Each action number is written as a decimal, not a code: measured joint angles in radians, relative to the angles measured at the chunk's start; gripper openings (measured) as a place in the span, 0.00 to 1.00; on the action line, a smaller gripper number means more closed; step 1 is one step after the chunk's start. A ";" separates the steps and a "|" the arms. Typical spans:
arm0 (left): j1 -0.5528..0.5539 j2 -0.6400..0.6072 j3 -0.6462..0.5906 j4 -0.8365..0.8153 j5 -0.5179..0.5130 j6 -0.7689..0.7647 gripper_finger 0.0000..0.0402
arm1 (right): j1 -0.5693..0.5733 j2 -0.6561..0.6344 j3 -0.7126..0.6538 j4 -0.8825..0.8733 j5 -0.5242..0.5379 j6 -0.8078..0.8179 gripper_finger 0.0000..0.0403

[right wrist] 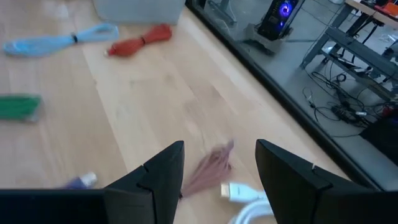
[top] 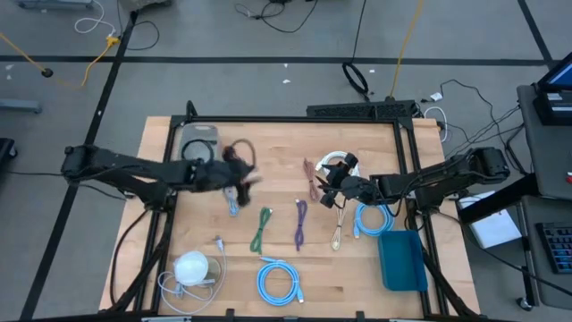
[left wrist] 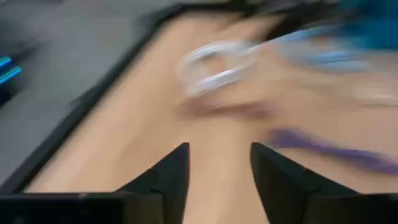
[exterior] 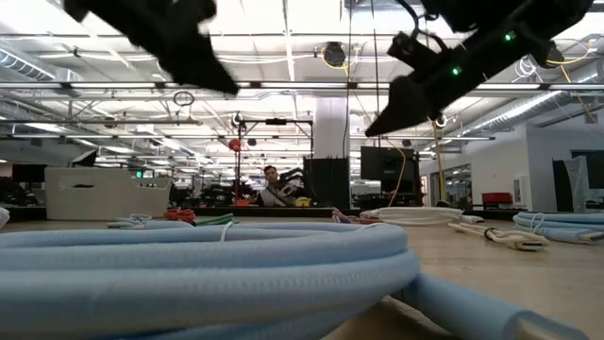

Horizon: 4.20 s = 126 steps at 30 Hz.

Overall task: Pick & Place USB Port
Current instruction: Put the white HDMI cable into the gray basket

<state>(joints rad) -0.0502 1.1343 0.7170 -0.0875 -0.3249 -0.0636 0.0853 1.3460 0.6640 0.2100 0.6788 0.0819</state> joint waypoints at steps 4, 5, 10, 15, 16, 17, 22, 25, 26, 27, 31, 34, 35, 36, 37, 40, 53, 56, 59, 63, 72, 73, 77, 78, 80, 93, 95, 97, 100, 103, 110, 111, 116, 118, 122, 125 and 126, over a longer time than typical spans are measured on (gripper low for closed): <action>-0.089 -0.055 0.000 -0.017 0.141 0.042 0.29 | 0.000 0.000 -0.039 -0.023 -0.004 0.070 0.48; -0.107 -0.063 0.000 -0.036 0.168 0.029 0.27 | 0.000 0.000 -0.047 -0.028 -0.008 0.098 0.48; -0.202 -0.067 -0.030 -0.120 0.213 -0.075 0.19 | 0.000 0.000 -0.076 0.014 -0.103 0.209 0.48; -0.292 -0.072 -0.100 -0.168 0.132 -0.185 0.15 | 0.002 0.000 -0.076 0.028 -0.109 0.213 0.48; -0.311 -0.074 -0.109 -0.199 0.094 -0.211 0.14 | 0.002 0.000 -0.076 0.016 -0.107 0.208 0.48; -0.329 -0.074 -0.116 -0.227 0.049 -0.237 0.13 | 0.002 0.000 -0.076 -0.011 -0.102 0.205 0.48; -0.402 -0.075 -0.167 -0.290 -0.193 -0.349 0.10 | -0.016 0.000 -0.069 -0.278 0.014 0.242 0.48; -0.422 -0.075 -0.208 -0.253 -0.271 -0.366 0.08 | -0.046 0.000 -0.043 -0.432 0.055 0.308 0.48; -0.425 -0.075 -0.219 -0.243 -0.282 -0.368 0.08 | -0.055 0.000 -0.036 -0.450 0.053 0.315 0.48; -0.426 -0.075 -0.227 -0.239 -0.289 -0.372 0.07 | -0.064 0.000 -0.034 -0.452 0.052 0.314 0.48; -0.435 -0.075 -0.240 -0.238 -0.306 -0.390 0.06 | -0.104 0.000 -0.034 -0.451 0.016 0.267 0.48; -0.434 -0.082 -0.240 -0.236 -0.327 -0.375 0.06 | -0.139 0.000 -0.034 -0.459 -0.070 0.249 0.48; -0.434 -0.090 -0.240 -0.235 -0.344 -0.364 0.06 | -0.147 0.000 -0.034 -0.463 -0.090 0.245 0.48; -0.433 -0.098 -0.240 -0.229 -0.368 -0.353 0.06 | -0.155 0.000 -0.034 -0.470 -0.107 0.238 0.48; -0.430 -0.110 -0.240 -0.216 -0.401 -0.334 0.06 | -0.161 0.000 -0.034 -0.477 -0.113 0.232 0.48; -0.401 -0.176 -0.240 -0.129 -0.484 -0.266 0.07 | -0.173 0.000 -0.034 -0.477 -0.137 0.216 0.48; -0.208 -0.496 -0.239 -0.010 -0.327 -0.113 0.29 | -0.152 0.115 -0.033 -0.409 -0.288 0.034 0.49; -0.194 -0.501 -0.239 -0.044 -0.325 -0.121 0.43 | -0.149 0.172 -0.030 -0.379 -0.278 0.011 0.49; -0.185 -0.492 -0.239 -0.050 -0.328 -0.122 0.54 | -0.174 0.217 -0.028 -0.348 -0.294 0.006 0.50; -0.187 -0.486 -0.239 -0.040 -0.328 -0.117 0.61 | -0.198 0.251 -0.029 -0.328 -0.362 0.004 0.43; -0.188 -0.487 -0.239 -0.045 -0.330 -0.146 0.49 | -0.172 0.243 -0.029 -0.390 -0.320 0.063 0.05; -0.188 -0.487 -0.239 -0.044 -0.330 -0.148 0.47 | -0.164 0.243 -0.025 -0.419 -0.295 0.068 0.04; -0.179 -0.484 -0.239 -0.042 -0.354 -0.187 0.39 | -0.112 0.229 0.028 -0.610 -0.152 0.069 0.03; -0.172 -0.479 -0.239 -0.041 -0.374 -0.206 0.38 | -0.090 0.229 0.043 -0.662 -0.095 0.067 0.03; -0.153 -0.469 -0.239 -0.041 -0.414 -0.258 0.36 | -0.040 0.237 0.084 -0.768 -0.005 0.063 0.03; 0.197 -0.402 -0.239 0.205 0.094 -0.267 0.48 | 0.277 0.282 0.403 -0.362 0.344 -0.597 0.03; 0.287 -0.393 -0.239 0.244 0.293 -0.310 0.50 | 0.288 0.330 0.457 -0.379 0.304 -0.662 0.03; 0.374 -0.376 -0.239 0.262 0.511 -0.361 0.51 | 0.286 0.380 0.516 -0.421 0.284 -0.688 0.03; 0.466 -0.325 -0.239 0.292 0.775 -0.439 0.52 | 0.284 0.474 0.584 -0.537 0.282 -0.696 0.03; 0.491 -0.262 -0.239 0.321 0.898 -0.483 0.53 | 0.275 0.557 0.632 -0.565 0.219 -0.697 0.03; 0.455 -0.100 -0.238 0.352 0.969 -0.486 0.53 | 0.269 0.613 0.659 -0.461 0.179 -0.723 0.03; 0.451 -0.077 -0.238 0.353 0.971 -0.481 0.53 | 0.269 0.611 0.659 -0.441 0.183 -0.735 0.03; 0.448 0.036 -0.193 0.353 0.971 -0.451 0.53 | 0.279 0.588 0.659 -0.348 0.182 -0.790 0.03; 0.448 0.067 -0.156 0.354 0.976 -0.435 0.53 | 0.282 0.588 0.661 -0.314 0.167 -0.806 0.03; 0.433 0.118 -0.081 0.351 1.006 -0.420 0.53 | 0.284 0.590 0.659 -0.310 0.156 -0.807 0.03; 0.411 0.143 -0.041 0.350 1.030 -0.413 0.53 | 0.283 0.589 0.659 -0.310 0.162 -0.797 0.03; 0.404 0.148 -0.036 0.341 1.034 -0.412 0.53 | 0.283 0.589 0.659 -0.312 0.165 -0.796 0.03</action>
<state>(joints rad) 0.3540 1.2827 0.6809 0.2536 0.7089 -0.4752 0.3683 1.9354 1.3231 -0.1015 0.8441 -0.7143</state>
